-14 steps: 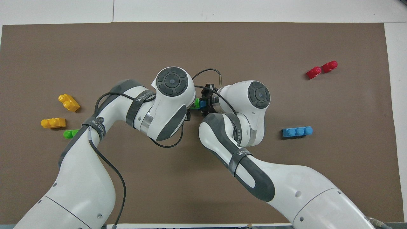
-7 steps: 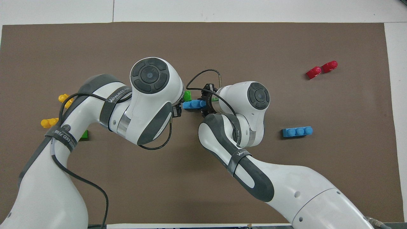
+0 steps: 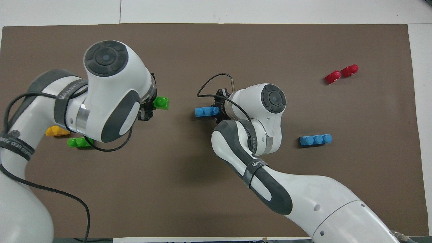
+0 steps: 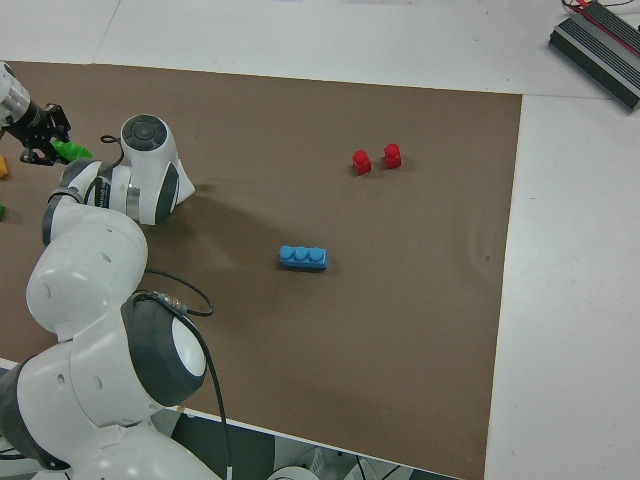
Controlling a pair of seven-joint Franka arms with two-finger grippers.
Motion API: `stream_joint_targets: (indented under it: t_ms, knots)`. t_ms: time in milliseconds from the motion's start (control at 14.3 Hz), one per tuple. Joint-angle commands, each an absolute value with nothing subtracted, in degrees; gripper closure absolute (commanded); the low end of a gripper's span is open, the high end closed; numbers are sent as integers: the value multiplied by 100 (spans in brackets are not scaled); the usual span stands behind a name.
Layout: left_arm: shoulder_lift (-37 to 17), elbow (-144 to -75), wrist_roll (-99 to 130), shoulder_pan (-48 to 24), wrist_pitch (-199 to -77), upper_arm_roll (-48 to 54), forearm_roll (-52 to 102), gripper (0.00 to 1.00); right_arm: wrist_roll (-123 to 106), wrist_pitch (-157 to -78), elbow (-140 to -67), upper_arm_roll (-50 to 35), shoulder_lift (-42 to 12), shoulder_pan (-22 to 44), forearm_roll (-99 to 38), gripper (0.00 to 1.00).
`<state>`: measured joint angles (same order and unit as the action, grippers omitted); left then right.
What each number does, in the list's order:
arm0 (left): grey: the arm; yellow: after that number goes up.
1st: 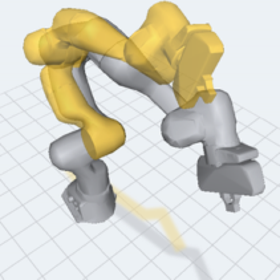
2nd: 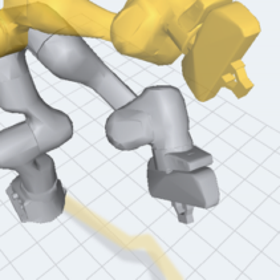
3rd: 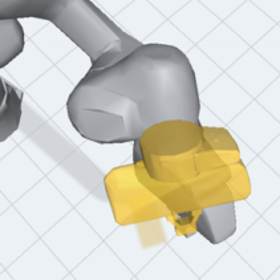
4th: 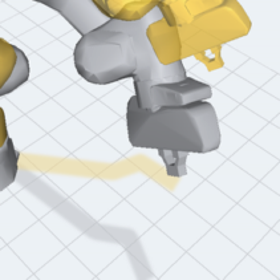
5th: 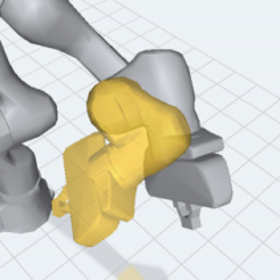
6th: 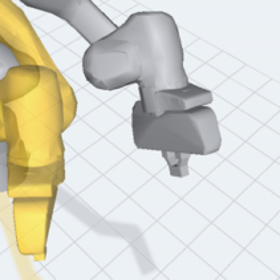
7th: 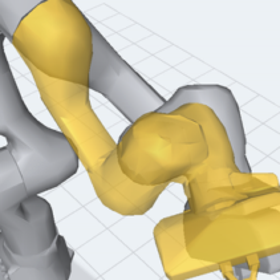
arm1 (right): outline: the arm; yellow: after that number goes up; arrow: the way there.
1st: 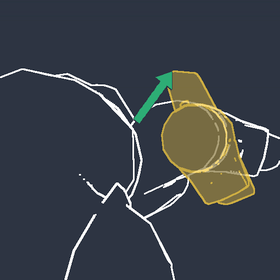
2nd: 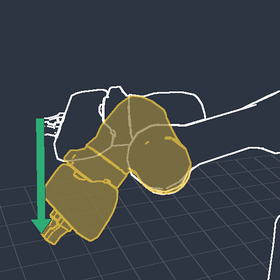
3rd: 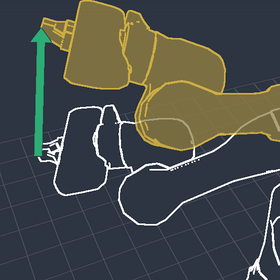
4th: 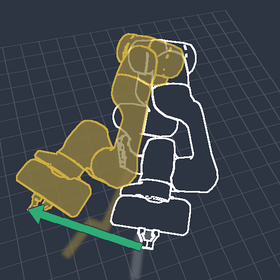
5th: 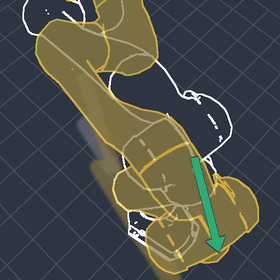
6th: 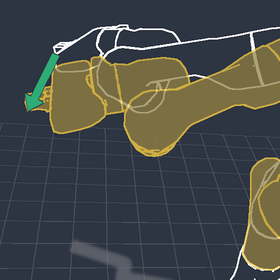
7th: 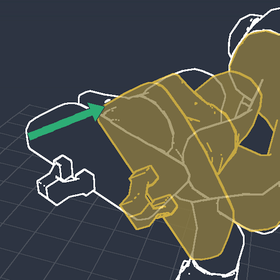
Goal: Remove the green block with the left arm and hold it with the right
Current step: 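Pull the green brick off with the left gripper while the right gripper holds blue, then lower the green brick with the left gripper while the right gripper carries blue away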
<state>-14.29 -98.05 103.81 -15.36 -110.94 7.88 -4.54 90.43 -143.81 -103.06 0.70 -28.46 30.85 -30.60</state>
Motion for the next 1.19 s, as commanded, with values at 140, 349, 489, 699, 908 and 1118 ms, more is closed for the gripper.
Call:
stream_joint_targets:
  t_ms: [140, 349, 489, 699, 908, 1118]
  knots:
    - [-1064, -10588, 7845, -451, -11275, 844, -448, 100, 7833, -13151, -10144, 62, -2242, 2305, -2716, 100]
    - [-800, -11494, 6955, 43, -12275, 853, -440, 100, 7429, -11817, -9232, 62, -2259, 1559, -2724, 100]
    - [-809, -11654, 6296, 245, -12436, 853, -396, 100, 6928, -11235, -8931, 44, -2303, 996, -2777, 100]
    - [-852, -11864, 5898, 360, -12883, 852, -387, 100, 6286, -11145, -8921, 53, -2347, 555, -2716, 100]
    - [-896, -12146, 5635, 352, -13341, 853, -387, 100, 6127, -11241, -9008, 62, -2461, 378, -2681, 100]
    - [-967, -12173, 5406, 369, -13377, 853, -387, 100, 5706, -11591, -9306, 62, -2584, 221, -2689, 100]
